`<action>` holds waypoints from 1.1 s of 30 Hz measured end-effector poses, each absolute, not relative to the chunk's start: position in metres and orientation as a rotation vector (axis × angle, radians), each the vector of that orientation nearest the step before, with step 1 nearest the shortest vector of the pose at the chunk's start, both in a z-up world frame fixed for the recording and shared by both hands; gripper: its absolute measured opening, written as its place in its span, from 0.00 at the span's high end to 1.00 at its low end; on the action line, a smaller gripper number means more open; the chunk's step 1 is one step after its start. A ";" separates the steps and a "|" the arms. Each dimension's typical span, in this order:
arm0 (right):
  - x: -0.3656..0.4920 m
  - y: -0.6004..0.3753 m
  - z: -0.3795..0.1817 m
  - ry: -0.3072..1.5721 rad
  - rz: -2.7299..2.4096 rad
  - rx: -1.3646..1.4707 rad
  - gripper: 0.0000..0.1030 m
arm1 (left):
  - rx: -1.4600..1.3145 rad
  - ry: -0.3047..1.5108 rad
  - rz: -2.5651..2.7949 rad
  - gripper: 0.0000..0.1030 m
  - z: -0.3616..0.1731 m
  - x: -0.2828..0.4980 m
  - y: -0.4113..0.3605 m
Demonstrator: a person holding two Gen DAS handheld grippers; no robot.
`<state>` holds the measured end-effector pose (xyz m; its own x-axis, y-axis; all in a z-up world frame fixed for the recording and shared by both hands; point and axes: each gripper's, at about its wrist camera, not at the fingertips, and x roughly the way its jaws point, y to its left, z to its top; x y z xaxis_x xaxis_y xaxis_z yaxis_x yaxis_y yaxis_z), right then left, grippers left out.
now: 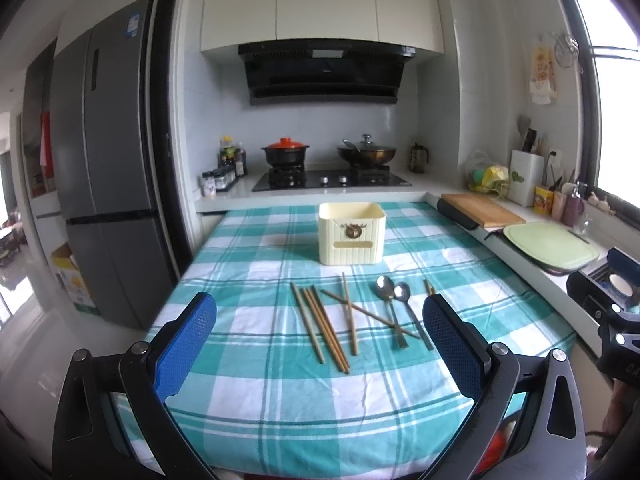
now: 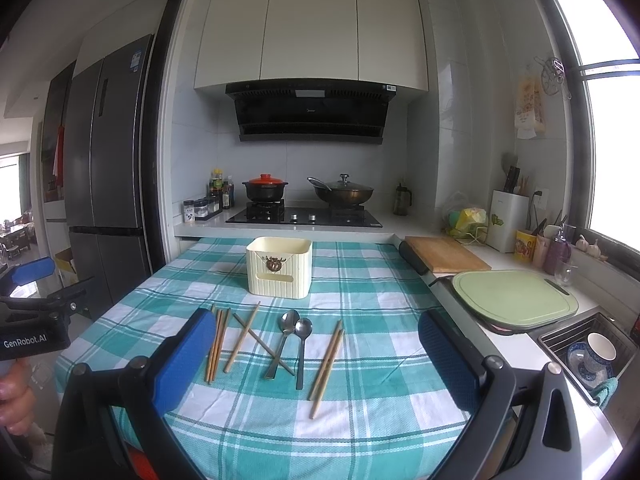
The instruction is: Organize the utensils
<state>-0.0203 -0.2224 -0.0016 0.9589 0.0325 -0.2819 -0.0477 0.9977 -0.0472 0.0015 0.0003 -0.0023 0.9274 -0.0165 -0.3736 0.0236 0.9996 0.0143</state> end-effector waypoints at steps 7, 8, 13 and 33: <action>-0.020 -0.222 -0.001 0.289 0.042 -0.053 0.00 | 0.018 0.384 -0.021 0.00 -0.003 0.001 0.001; -0.021 -0.223 -0.001 0.288 0.041 -0.052 0.00 | 0.018 0.384 -0.021 0.00 -0.003 0.001 0.001; -0.019 -0.221 -0.003 0.293 0.041 -0.050 0.00 | 0.018 0.386 -0.021 0.00 -0.003 0.001 0.001; -0.019 -0.223 -0.005 0.300 0.043 -0.047 0.00 | 0.018 0.389 -0.024 0.00 -0.004 0.002 0.002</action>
<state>-0.0188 -0.2233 -0.0051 0.9544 0.0351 -0.2965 -0.0492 0.9980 -0.0401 0.0022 0.0016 -0.0037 0.9249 -0.0196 -0.3798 0.0266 0.9996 0.0132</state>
